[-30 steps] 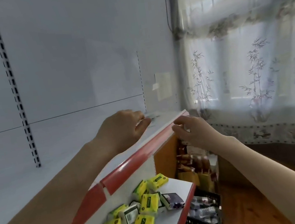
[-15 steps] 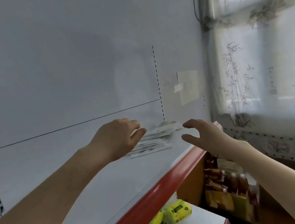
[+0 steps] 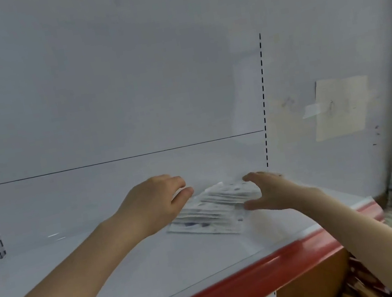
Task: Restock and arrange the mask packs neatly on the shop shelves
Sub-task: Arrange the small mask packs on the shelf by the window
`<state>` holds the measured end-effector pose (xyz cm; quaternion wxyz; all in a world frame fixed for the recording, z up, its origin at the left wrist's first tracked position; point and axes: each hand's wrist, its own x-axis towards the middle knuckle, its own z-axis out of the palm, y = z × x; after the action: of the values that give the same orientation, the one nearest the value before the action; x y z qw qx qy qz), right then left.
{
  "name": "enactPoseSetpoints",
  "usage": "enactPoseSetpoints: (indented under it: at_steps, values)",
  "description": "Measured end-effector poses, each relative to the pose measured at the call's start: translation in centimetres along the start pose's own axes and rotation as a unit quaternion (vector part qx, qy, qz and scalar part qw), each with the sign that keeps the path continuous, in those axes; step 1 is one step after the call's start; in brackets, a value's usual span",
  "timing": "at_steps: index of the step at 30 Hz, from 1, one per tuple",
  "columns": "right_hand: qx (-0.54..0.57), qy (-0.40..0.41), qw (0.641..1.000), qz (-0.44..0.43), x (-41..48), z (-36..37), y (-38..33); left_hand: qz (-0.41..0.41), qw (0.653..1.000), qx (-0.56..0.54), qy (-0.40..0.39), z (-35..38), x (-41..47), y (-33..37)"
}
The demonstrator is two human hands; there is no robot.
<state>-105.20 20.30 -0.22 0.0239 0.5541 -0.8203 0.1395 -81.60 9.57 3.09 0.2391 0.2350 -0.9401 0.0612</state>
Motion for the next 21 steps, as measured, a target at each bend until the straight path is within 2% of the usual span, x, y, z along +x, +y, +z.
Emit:
enactPoseSetpoints:
  at_steps: [6, 14, 18, 21]
  values:
    - [0.008, -0.085, 0.996, -0.003, 3.5, 1.2, 0.3, -0.072, 0.997, -0.016, -0.001, 0.7, -1.3, -0.1]
    - [-0.001, -0.028, 0.999, 0.023, 4.0, 0.6, 2.0, -0.096, 0.993, -0.066, 0.0, 1.6, -2.5, -0.2]
    - [0.037, -0.019, 0.999, 0.025, 4.0, 0.9, 2.1, -0.09, 0.992, -0.087, 0.01, 1.9, -2.7, -0.3]
    - [0.003, 0.016, 1.0, 0.014, 3.6, 0.8, 1.6, -0.101, 0.988, -0.114, 0.016, 2.0, -2.7, -0.2]
